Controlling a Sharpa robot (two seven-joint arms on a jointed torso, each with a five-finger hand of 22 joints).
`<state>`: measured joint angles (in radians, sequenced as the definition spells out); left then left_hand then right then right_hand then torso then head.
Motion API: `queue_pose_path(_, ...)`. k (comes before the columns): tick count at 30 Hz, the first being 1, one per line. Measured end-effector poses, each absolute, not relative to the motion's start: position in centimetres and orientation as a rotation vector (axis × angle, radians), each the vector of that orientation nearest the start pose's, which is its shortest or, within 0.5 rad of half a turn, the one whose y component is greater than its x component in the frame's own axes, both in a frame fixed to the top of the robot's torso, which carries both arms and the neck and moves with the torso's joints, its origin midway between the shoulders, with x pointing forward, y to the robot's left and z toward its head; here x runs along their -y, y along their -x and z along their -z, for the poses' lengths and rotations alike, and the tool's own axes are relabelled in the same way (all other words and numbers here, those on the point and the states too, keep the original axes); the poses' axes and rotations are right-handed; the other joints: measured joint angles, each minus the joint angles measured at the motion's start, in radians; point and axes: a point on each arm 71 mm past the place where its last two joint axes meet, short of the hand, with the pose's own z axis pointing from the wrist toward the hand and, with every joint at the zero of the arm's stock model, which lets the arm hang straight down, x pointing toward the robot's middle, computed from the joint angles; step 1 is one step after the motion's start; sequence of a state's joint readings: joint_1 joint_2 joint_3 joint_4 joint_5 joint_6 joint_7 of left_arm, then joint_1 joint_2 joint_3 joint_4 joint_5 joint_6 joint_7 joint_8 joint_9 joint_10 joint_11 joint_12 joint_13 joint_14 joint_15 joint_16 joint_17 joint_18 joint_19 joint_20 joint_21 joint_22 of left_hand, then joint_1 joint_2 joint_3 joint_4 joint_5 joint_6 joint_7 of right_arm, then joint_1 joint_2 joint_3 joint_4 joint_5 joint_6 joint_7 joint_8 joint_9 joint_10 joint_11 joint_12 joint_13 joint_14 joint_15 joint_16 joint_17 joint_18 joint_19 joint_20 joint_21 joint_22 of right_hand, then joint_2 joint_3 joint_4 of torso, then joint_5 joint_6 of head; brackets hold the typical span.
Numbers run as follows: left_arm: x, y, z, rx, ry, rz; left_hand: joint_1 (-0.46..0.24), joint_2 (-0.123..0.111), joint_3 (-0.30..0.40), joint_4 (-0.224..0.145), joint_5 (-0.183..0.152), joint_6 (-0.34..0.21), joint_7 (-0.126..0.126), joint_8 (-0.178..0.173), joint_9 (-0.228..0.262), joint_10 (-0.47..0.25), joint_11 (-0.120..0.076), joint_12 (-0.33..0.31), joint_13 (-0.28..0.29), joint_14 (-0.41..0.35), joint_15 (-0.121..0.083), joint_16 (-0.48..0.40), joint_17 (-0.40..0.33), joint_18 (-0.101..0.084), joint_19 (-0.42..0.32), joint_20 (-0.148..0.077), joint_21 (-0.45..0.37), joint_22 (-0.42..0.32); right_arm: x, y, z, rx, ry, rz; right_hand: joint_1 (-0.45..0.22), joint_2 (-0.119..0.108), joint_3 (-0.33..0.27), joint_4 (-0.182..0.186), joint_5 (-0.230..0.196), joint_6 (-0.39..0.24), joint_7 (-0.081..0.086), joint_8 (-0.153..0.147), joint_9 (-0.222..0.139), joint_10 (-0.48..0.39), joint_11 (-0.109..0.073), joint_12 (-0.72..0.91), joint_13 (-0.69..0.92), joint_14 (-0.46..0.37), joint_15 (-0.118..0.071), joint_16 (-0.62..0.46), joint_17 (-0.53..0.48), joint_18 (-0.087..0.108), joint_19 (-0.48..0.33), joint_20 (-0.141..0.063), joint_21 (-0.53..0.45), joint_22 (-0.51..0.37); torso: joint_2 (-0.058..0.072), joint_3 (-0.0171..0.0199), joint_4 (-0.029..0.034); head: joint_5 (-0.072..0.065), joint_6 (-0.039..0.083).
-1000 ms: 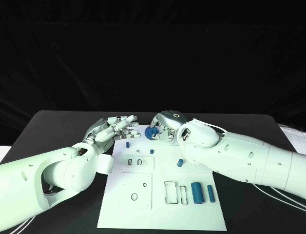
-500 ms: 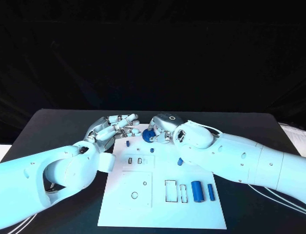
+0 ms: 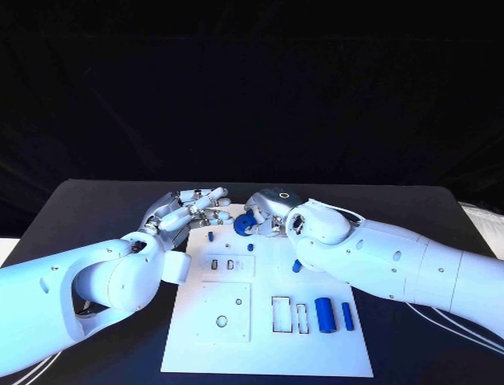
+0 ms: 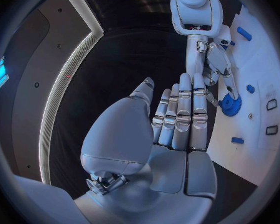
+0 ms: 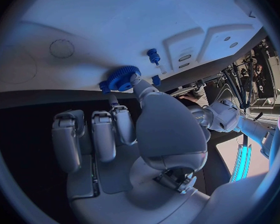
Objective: Assemble the parts on the task board
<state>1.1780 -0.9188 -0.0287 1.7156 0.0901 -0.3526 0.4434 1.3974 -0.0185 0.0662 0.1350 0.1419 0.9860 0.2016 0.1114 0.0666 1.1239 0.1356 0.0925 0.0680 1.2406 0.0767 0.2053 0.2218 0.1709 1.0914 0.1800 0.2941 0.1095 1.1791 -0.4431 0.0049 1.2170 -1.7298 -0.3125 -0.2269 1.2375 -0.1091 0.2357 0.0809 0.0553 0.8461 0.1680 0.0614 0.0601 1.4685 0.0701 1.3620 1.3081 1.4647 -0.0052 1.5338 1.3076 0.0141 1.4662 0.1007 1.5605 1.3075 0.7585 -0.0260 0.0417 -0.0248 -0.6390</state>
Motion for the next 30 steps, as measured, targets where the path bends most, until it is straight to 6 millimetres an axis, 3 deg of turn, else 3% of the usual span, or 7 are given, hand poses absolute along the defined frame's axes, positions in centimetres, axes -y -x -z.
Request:
queue_pose_path(2,-19.41,-45.10,16.85,-1.384,1.202,1.660,0.000,0.000,0.000,0.000,0.000,0.000,0.000,0.000,0.000,0.000,0.000,0.000,0.000,0.000,0.000,0.000,0.000,0.000,0.000,0.000,0.000,0.000,7.71,-52.70,19.02,-1.551,0.335,-0.530,-0.005,-0.006,-0.008,0.019,0.000,-0.001,0.001,0.000,0.000,-0.002,0.002,0.000,0.000,0.000,0.000,0.000,0.000,0.000,0.000,0.000,0.000,0.000,0.000,0.0000,0.0003,0.000,0.000)
queue_pose_path(5,-19.42,-45.10,16.85,-1.384,1.202,1.659,0.000,0.000,0.000,0.000,0.000,0.000,0.000,0.000,0.000,0.000,0.000,0.000,0.000,0.000,0.000,0.000,0.000,0.000,0.000,0.000,0.000,0.000,7.63,-52.69,19.04,-1.556,0.338,-0.530,-0.006,-0.007,-0.018,0.052,0.001,0.052,-0.003,0.003,0.007,-0.002,0.005,0.000,0.000,0.000,0.000,0.000,0.000,0.000,-0.004,0.004,0.000,0.000,0.000,0.0000,0.0003,0.000,0.000)
queue_pose_path(9,-19.44,-45.10,16.86,-1.385,1.203,1.658,0.000,0.000,0.001,-0.001,0.000,0.000,0.000,0.000,0.000,0.000,0.000,0.000,0.000,0.000,0.000,0.000,0.000,0.000,0.000,0.000,0.000,0.000,7.69,-52.71,19.13,-1.566,0.341,-0.526,-0.012,0.000,-0.016,0.066,0.013,0.085,-0.009,0.008,0.009,-0.002,0.005,0.007,0.000,0.000,0.000,0.000,0.000,0.000,-0.004,0.004,0.000,0.000,0.000,0.0000,-0.0001,0.000,-0.001)
queue_pose_path(13,-19.44,-45.10,16.88,-1.388,1.205,1.656,0.000,0.000,0.000,-0.006,0.000,-0.004,0.004,-0.005,0.000,-0.004,0.004,-0.006,0.000,0.000,0.000,0.000,0.004,0.000,0.000,0.000,0.000,-0.001,7.68,-52.72,19.13,-1.573,0.345,-0.524,-0.008,0.027,-0.013,0.077,0.029,0.113,-0.017,0.016,0.010,-0.004,0.003,0.018,0.000,0.000,0.000,0.000,0.000,0.000,-0.004,0.003,0.000,0.000,0.000,0.0001,-0.0003,0.001,-0.002)
queue_pose_path(22,-19.44,-45.11,16.93,-1.394,1.209,1.652,0.000,0.000,-0.003,-0.008,0.000,-0.009,0.009,-0.010,0.000,-0.007,0.007,-0.012,0.000,-0.003,0.003,-0.005,0.007,0.000,0.000,0.000,0.000,-0.003,7.94,-52.84,19.35,-1.607,0.340,-0.518,-0.068,0.087,-0.018,0.142,0.078,0.157,-0.028,0.019,0.010,-0.002,-0.009,0.034,0.000,0.004,-0.004,0.004,0.000,0.000,0.000,-0.001,0.000,0.000,0.000,0.0004,-0.0005,0.001,-0.002)
queue_pose_path(27,-19.45,-45.11,16.95,-1.397,1.211,1.650,0.000,0.000,0.000,-0.011,0.000,-0.013,0.013,-0.014,-0.001,-0.011,0.011,-0.012,0.000,-0.003,0.003,-0.005,0.008,0.000,0.000,0.000,-0.004,-0.003,8.04,-52.86,19.33,-1.609,0.332,-0.521,-0.070,0.089,-0.026,0.150,0.086,0.156,-0.027,0.008,0.009,-0.002,-0.009,0.034,0.000,0.004,-0.004,0.004,0.000,0.000,0.000,-0.001,0.000,0.000,0.000,0.0004,-0.0006,0.001,-0.003)
queue_pose_path(30,-19.47,-45.11,16.96,-1.397,1.211,1.649,0.000,0.000,0.000,-0.011,0.000,-0.013,0.012,-0.014,-0.001,-0.011,0.011,-0.012,0.000,-0.003,0.003,-0.005,0.008,0.000,0.000,0.000,-0.004,-0.003,8.32,-52.72,19.34,-1.598,0.323,-0.525,-0.074,0.074,-0.030,0.145,0.086,0.149,-0.021,0.007,0.006,-0.002,-0.009,0.034,0.000,0.004,-0.004,0.004,0.000,0.000,0.000,-0.001,0.000,0.001,0.000,0.0006,-0.0008,0.000,-0.002)
